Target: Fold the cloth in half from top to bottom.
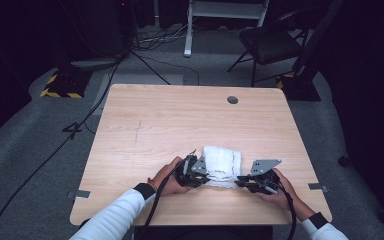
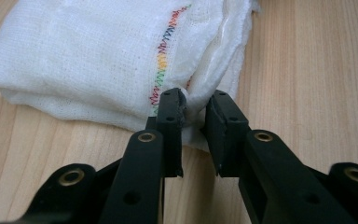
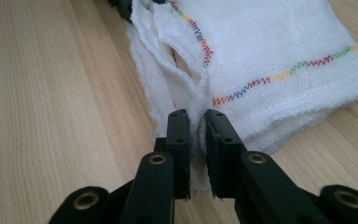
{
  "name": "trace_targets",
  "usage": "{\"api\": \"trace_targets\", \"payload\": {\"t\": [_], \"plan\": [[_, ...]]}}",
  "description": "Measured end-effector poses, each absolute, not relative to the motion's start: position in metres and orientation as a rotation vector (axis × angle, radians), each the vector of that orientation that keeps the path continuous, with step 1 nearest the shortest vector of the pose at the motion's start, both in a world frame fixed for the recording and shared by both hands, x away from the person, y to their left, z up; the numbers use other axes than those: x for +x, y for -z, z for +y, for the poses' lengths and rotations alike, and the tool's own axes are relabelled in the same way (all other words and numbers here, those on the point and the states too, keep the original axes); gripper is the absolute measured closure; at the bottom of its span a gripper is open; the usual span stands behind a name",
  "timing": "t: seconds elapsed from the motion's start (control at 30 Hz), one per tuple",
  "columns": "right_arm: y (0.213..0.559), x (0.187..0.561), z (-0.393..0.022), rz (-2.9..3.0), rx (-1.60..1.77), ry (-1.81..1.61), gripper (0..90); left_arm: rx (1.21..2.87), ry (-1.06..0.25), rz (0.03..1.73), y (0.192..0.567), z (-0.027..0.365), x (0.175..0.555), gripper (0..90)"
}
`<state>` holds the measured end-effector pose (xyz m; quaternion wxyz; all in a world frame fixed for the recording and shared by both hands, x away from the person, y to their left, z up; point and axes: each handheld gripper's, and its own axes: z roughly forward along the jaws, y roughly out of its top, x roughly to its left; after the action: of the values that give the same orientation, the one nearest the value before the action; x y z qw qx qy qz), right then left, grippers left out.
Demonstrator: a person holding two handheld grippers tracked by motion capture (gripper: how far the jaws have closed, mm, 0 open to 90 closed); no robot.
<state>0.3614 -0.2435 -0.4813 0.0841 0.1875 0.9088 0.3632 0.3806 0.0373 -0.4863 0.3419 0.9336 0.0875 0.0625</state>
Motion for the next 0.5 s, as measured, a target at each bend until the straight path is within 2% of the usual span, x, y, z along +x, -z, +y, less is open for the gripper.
{"api": "trace_targets", "payload": {"t": [0.33,0.5], "plan": [[0.469,0.358,-0.248,2.664,0.55,-1.145,71.4,2.432,-0.205,0.265,0.477,0.038,0.377,51.4],[0.462,0.357,-0.25,2.632,0.548,-1.154,66.4,2.42,-0.219,0.279,0.469,0.04,0.377,44.5]]}}
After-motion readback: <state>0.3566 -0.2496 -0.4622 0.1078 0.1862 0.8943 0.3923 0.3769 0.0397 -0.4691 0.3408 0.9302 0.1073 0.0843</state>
